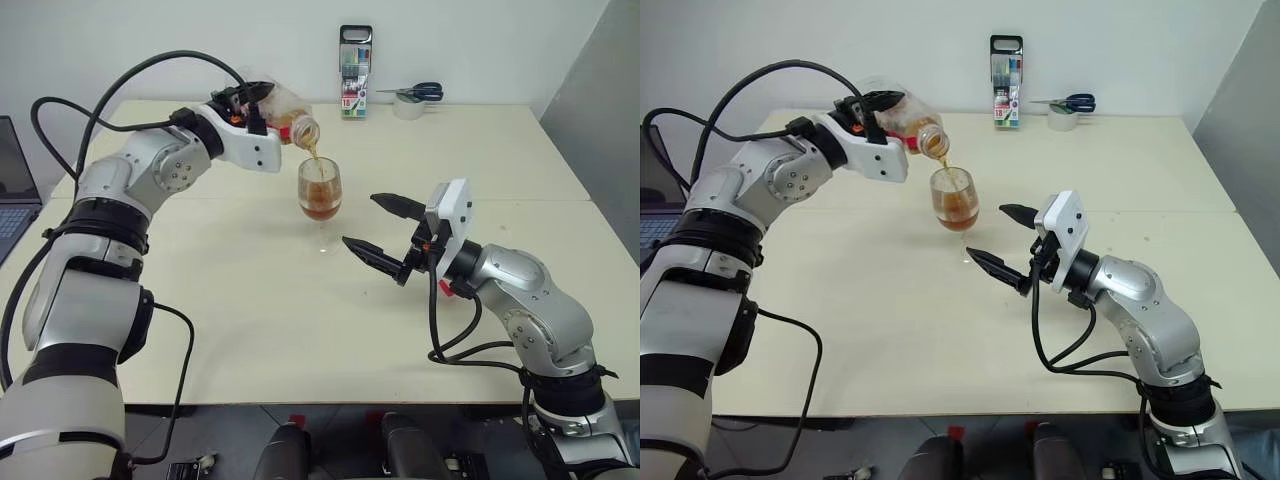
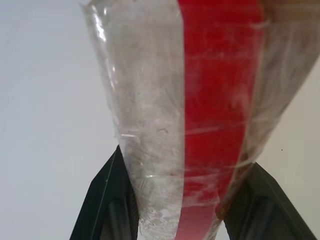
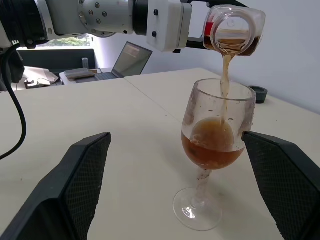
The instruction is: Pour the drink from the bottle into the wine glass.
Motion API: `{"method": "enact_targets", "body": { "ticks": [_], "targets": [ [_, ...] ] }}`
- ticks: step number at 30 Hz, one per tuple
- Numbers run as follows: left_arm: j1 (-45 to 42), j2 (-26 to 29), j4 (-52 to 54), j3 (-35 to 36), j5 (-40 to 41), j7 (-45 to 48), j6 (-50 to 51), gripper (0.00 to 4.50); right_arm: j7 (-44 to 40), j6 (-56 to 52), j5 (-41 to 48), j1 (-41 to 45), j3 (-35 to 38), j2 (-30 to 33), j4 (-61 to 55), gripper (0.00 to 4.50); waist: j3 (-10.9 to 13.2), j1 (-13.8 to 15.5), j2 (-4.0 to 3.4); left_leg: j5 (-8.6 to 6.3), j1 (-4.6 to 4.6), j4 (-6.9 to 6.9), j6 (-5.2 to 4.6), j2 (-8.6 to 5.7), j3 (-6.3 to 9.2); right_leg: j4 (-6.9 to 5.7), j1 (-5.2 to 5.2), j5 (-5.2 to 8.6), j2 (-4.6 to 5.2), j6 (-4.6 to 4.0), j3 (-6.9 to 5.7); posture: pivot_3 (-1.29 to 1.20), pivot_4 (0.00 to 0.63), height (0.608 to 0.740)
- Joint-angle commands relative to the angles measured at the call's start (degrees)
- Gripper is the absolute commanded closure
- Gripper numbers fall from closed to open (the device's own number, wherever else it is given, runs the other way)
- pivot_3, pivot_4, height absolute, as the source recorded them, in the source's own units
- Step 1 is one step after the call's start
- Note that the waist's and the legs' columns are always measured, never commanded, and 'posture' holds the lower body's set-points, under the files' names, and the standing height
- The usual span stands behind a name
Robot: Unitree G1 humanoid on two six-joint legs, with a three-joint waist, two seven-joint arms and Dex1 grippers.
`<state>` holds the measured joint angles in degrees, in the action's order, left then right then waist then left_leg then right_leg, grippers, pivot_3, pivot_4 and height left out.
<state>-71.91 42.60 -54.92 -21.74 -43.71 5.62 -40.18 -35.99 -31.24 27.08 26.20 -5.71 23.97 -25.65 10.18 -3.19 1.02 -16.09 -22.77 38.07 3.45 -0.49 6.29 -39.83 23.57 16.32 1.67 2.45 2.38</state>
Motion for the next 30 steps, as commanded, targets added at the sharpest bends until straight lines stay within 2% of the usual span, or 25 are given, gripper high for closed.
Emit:
{"method": "enact_targets", "body": {
  "ticks": [1,8,16,23,27,30],
  "targets": [
    [-2.0,1.1,0.2,0.4,0.6,-0.6,0.1,2.81,-0.1,0.7,0.1,0.3,0.2,0.2,-2.6,0.00,0.0,0.0,0.00,0.00,0.00,0.00,0.00,0.00,0.00,0.00,0.00,0.00,0.00,0.00,0.00,0.00,0.150,0.740],
    [-0.2,-0.5,-0.7,2.5,6.1,4.1,2.0,2.81,0.2,0.5,0.2,0.2,0.3,0.1,-2.7,0.00,0.0,0.0,0.00,0.00,0.00,0.00,0.00,0.00,0.00,-0.02,0.00,0.00,0.00,0.00,0.00,0.00,0.150,0.740],
    [2.0,-0.8,1.8,3.0,8.6,6.2,2.7,2.81,0.5,0.6,0.1,0.3,0.2,-0.1,-2.8,0.00,0.0,-0.1,0.00,0.00,0.00,0.01,0.00,0.00,0.01,-0.03,0.02,0.00,0.00,0.00,0.00,0.00,0.150,0.740],
    [5.1,-2.2,4.3,5.3,14.0,9.7,4.4,2.81,0.7,1.1,-0.2,0.7,0.1,-0.7,-2.6,0.00,0.0,-0.1,0.00,0.00,0.00,0.02,0.01,0.00,0.01,-0.04,0.02,0.00,0.01,0.00,0.00,0.00,0.150,0.740],
    [8.2,-4.0,6.6,9.5,20.8,12.9,9.6,2.81,0.5,1.2,-0.5,0.9,-0.3,-0.5,-2.9,0.00,0.0,-0.1,0.00,0.03,0.01,0.02,0.06,0.01,0.01,-0.06,0.02,0.00,0.01,0.00,0.00,0.00,0.150,0.740],
    [11.1,-6.2,9.3,15.9,29.9,16.7,19.8,2.81,-0.3,0.4,-0.6,1.1,-1.0,0.3,-3.6,0.00,0.0,-0.2,0.00,0.03,-0.01,0.04,0.05,0.02,0.02,-0.06,0.03,0.00,0.00,0.00,0.00,0.00,0.150,0.740]
  ]
}}
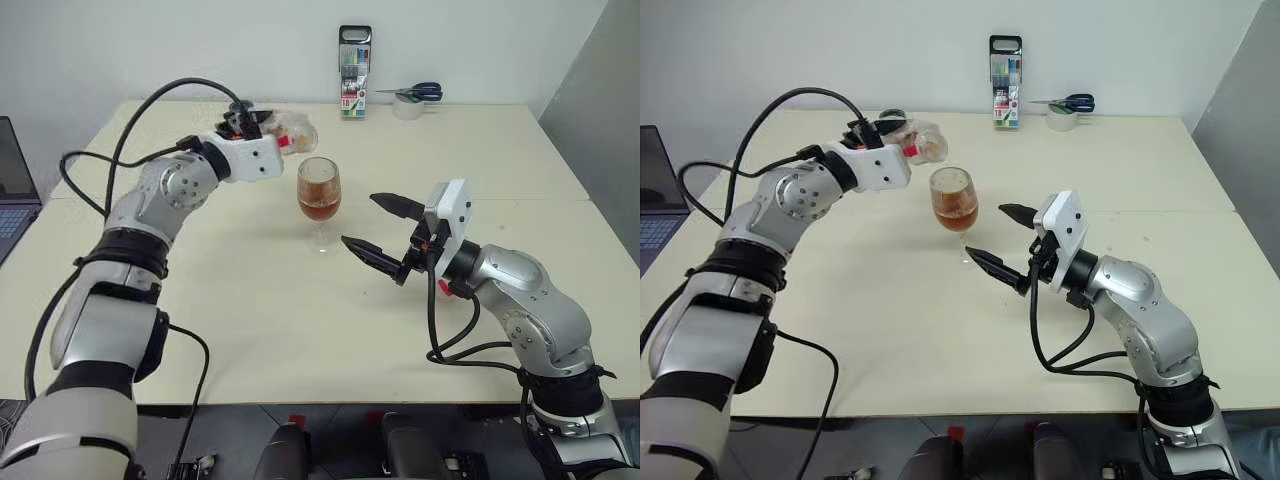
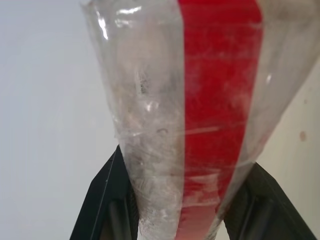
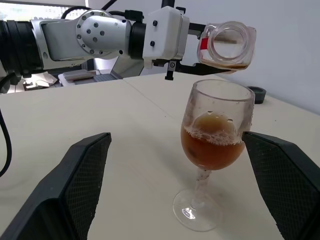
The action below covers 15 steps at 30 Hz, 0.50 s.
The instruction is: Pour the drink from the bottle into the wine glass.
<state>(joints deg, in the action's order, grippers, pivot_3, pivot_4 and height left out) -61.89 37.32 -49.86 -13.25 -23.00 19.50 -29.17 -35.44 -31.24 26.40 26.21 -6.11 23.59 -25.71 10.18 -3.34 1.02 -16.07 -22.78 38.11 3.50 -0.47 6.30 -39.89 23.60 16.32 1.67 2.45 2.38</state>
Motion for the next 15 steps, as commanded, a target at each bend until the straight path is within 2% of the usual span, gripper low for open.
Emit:
{"method": "enact_targets", "body": {
  "ticks": [1,7,11,15],
  "targets": [
    [2.2,-1.6,5.5,9.5,12.0,3.8,12.6,2.81,-1.2,0.0,0.1,1.2,-1.0,1.1,-3.8,0.00,0.0,-0.1,0.00,0.00,0.01,0.00,0.00,0.00,-0.01,-0.01,0.00,0.00,0.00,0.00,0.00,0.00,0.150,0.740],
    [15.0,-4.9,19.8,21.8,29.6,9.6,38.2,2.81,-3.0,-3.5,-0.7,2.9,-4.7,3.6,-4.7,0.00,0.0,-0.8,-0.02,0.07,0.04,0.00,0.13,0.04,0.02,-0.04,0.00,0.00,0.00,0.00,0.00,0.00,0.150,0.740],
    [23.3,-5.9,26.7,26.5,34.9,8.8,45.8,2.81,-2.4,-6.6,-1.1,4.9,-7.1,3.3,-4.0,0.00,0.0,-1.3,0.01,0.09,0.05,0.01,0.16,0.05,0.10,-0.07,0.00,0.00,0.00,0.00,-0.02,0.00,0.150,0.740],
    [27.5,-6.9,30.1,28.5,38.1,8.3,48.9,2.81,-2.1,-7.6,-1.8,6.6,-8.4,2.4,-3.1,0.00,-0.1,-1.0,0.09,0.09,0.02,0.05,0.16,0.04,0.14,-0.06,-0.01,0.00,0.02,-0.01,-0.04,0.00,0.150,0.740]
  ]
}}
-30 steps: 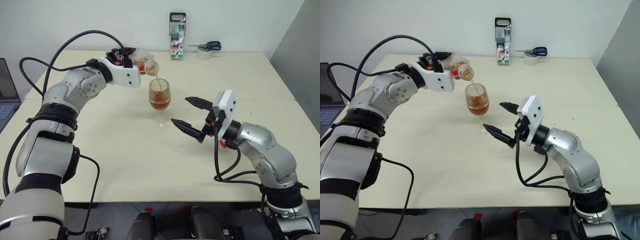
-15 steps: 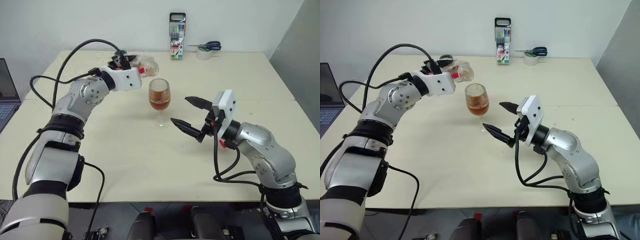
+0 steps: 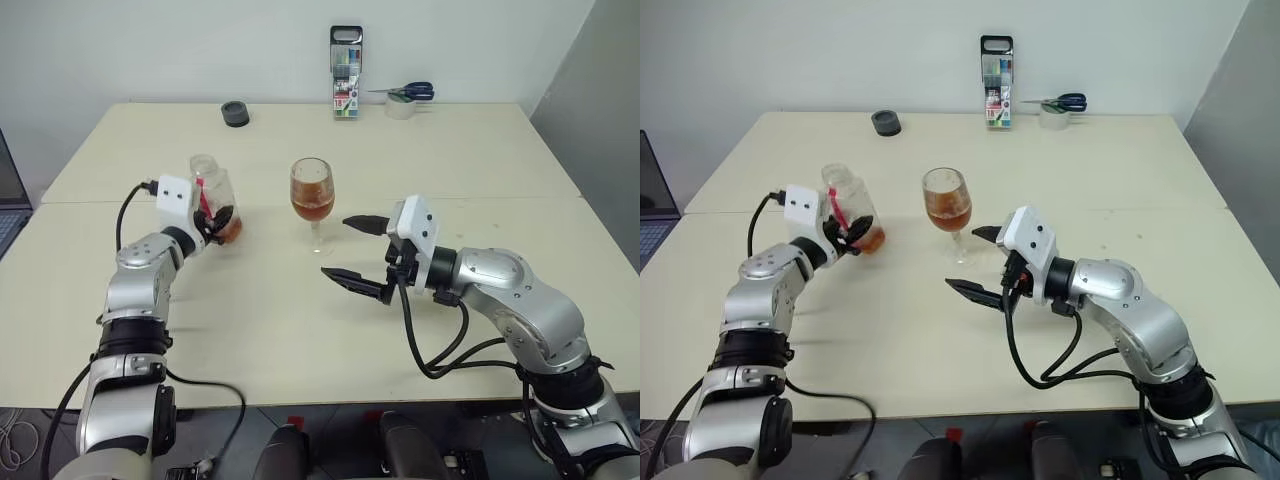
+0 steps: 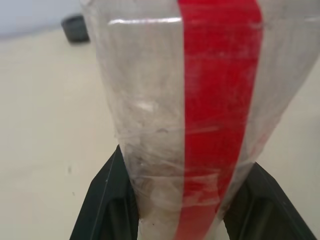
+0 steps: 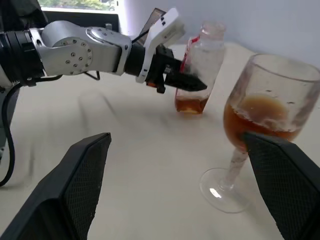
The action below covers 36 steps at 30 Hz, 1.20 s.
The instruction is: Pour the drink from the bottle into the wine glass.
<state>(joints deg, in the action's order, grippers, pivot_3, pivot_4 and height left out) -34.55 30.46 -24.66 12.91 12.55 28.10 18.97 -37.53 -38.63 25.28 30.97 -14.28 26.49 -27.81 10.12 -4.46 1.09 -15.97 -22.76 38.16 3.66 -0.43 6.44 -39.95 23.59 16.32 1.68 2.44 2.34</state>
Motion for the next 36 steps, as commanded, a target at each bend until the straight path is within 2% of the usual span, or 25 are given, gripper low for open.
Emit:
{"method": "enact_targets", "body": {
  "ticks": [1,4,13,14,21,26,31,36],
  "targets": [
    [1.5,-0.3,5.9,2.6,3.3,-0.1,1.7,2.81,0.0,-0.3,-0.8,2.3,-0.7,-0.8,-0.7,0.00,0.0,0.3,0.03,0.00,0.01,0.00,0.00,-0.01,-0.02,0.00,-0.01,0.00,0.02,0.00,0.00,0.00,0.150,0.740],
    [3.9,-0.9,7.5,3.3,4.4,-0.2,2.7,2.82,-0.2,-0.3,-1.3,3.4,-1.4,-1.6,-0.1,0.00,-0.1,0.4,0.05,0.00,0.05,0.00,0.00,-0.02,-0.05,0.01,-0.04,0.00,0.05,0.00,0.04,0.00,0.150,0.740],
    [6.2,-0.6,4.9,1.2,1.5,0.1,-2.4,2.82,-0.7,-0.5,-2.0,3.6,-1.8,-2.4,0.1,0.00,-0.1,1.0,0.10,-0.01,0.10,-0.03,-0.01,-0.01,-0.12,0.02,-0.04,0.00,0.05,0.00,0.06,0.00,0.150,0.740],
    [6.3,-0.6,4.8,1.1,1.4,0.1,-2.9,2.08,-0.7,-0.5,-2.1,3.6,-1.8,-2.4,0.1,0.00,-0.1,1.1,0.10,-0.01,0.11,-0.04,-0.01,-0.01,-0.13,0.01,-0.04,0.00,0.05,0.00,0.06,0.00,0.150,0.740],
    [7.0,-1.0,4.9,0.5,0.8,0.0,-5.0,0.01,-0.7,-0.9,-2.1,3.2,-1.6,-2.4,-0.2,0.00,-0.1,1.2,0.11,-0.03,0.10,-0.04,-0.06,-0.01,-0.11,0.03,-0.05,0.00,0.05,0.00,0.04,0.00,0.150,0.740],
    [8.8,-1.0,6.4,-0.4,-0.1,0.5,-7.2,0.01,-1.0,0.1,-2.9,1.7,-1.9,-2.0,0.2,0.00,-0.1,1.2,0.11,-0.04,0.11,-0.04,-0.06,-0.02,-0.13,0.05,-0.06,0.00,0.05,-0.01,0.05,0.00,0.150,0.740],
    [13.8,-1.4,11.5,1.3,1.6,0.3,-7.7,0.01,-0.1,5.5,-4.7,-5.3,-0.3,-2.6,1.3,0.00,-0.1,1.3,0.13,-0.05,0.11,-0.09,-0.08,0.00,-0.14,0.06,-0.06,0.00,0.06,-0.01,0.06,0.00,0.150,0.740],
    [21.2,-2.1,20.4,2.6,-1.2,-7.1,-5.6,0.01,8.1,16.5,-9.9,-16.9,4.1,-6.8,3.8,0.00,-0.1,1.4,0.17,-0.13,0.13,-0.09,-0.22,0.01,-0.13,0.08,-0.09,0.00,0.09,0.00,0.08,0.00,0.150,0.740]
  ]
}}
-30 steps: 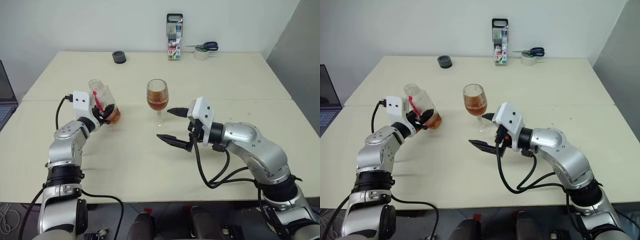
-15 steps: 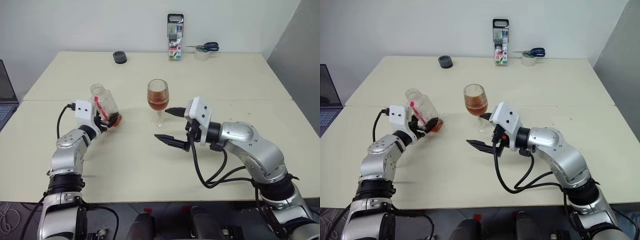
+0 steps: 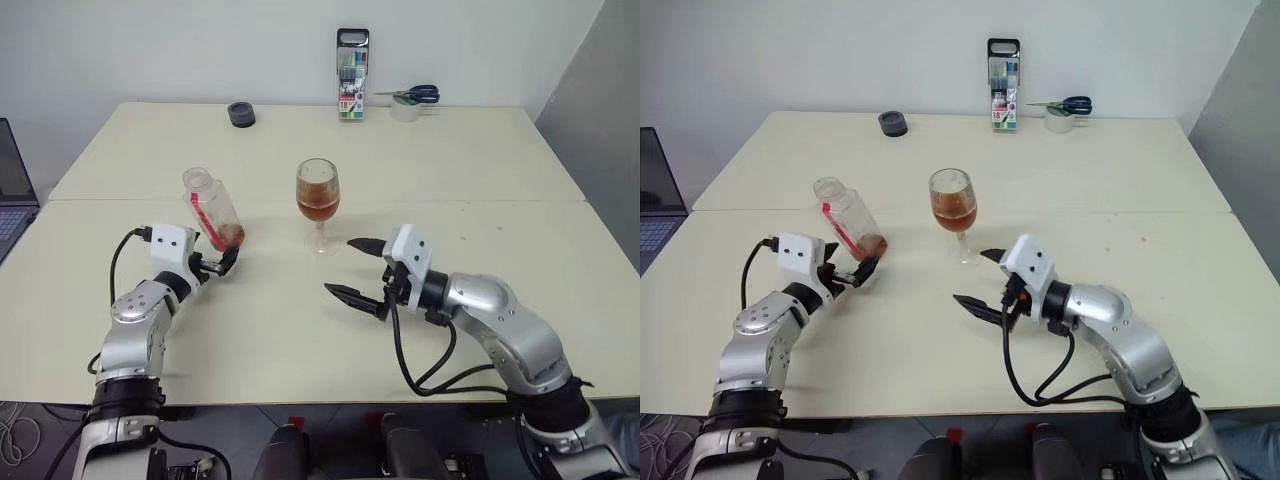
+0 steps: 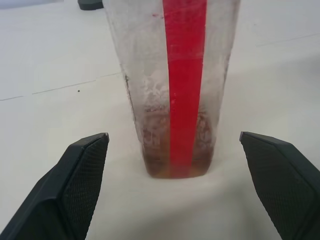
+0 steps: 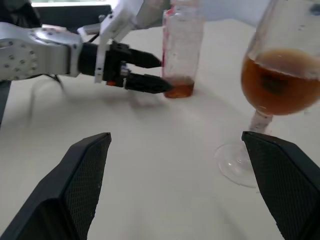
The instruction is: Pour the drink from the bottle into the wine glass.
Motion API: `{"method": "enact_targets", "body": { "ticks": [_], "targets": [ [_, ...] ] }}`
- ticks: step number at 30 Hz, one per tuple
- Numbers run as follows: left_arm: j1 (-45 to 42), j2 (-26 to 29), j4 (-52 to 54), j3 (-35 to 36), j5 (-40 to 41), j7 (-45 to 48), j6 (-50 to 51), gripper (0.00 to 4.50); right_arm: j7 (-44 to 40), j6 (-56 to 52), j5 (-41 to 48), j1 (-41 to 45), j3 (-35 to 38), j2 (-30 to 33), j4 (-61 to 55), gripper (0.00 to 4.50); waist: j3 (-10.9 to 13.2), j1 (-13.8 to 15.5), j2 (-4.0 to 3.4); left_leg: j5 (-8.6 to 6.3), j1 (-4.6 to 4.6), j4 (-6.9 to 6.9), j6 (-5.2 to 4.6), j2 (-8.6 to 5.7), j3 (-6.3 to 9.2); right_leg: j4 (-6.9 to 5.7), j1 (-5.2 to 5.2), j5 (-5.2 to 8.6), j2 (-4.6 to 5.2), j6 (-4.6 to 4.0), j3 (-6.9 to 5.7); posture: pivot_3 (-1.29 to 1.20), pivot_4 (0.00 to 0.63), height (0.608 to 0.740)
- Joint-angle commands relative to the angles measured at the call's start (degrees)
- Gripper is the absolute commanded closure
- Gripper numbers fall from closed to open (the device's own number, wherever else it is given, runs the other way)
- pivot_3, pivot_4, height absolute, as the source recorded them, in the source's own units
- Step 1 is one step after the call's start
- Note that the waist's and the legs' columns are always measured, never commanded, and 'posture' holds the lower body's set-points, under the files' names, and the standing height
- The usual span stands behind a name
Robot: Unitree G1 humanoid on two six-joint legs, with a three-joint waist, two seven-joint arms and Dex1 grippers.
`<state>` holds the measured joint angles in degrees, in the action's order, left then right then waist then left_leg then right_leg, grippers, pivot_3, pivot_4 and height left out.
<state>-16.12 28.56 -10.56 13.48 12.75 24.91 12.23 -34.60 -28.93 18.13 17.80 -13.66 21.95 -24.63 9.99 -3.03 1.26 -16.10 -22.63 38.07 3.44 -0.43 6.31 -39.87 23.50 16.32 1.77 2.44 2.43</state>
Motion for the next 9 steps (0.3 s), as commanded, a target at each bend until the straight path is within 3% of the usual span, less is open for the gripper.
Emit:
{"method": "enact_targets", "body": {
  "ticks": [1,9],
  "targets": [
    [4.8,-0.4,8.7,2.3,-1.6,-5.0,1.9,0.01,8.0,9.2,-4.0,-6.0,4.9,-3.9,1.7,0.00,0.0,0.0,0.02,0.00,0.01,-0.01,0.00,0.00,-0.02,0.00,0.00,0.00,0.00,0.00,0.04,0.00,0.150,0.740],
    [11.8,-3.5,16.8,3.9,0.5,-6.9,0.1,0.01,16.9,17.7,-9.0,-9.8,8.2,-11.1,7.5,0.00,0.0,0.3,0.01,0.00,0.25,-0.09,0.01,0.04,-0.13,0.01,-0.16,0.00,-0.07,0.00,0.09,0.00,0.150,0.740]
  ]
}}
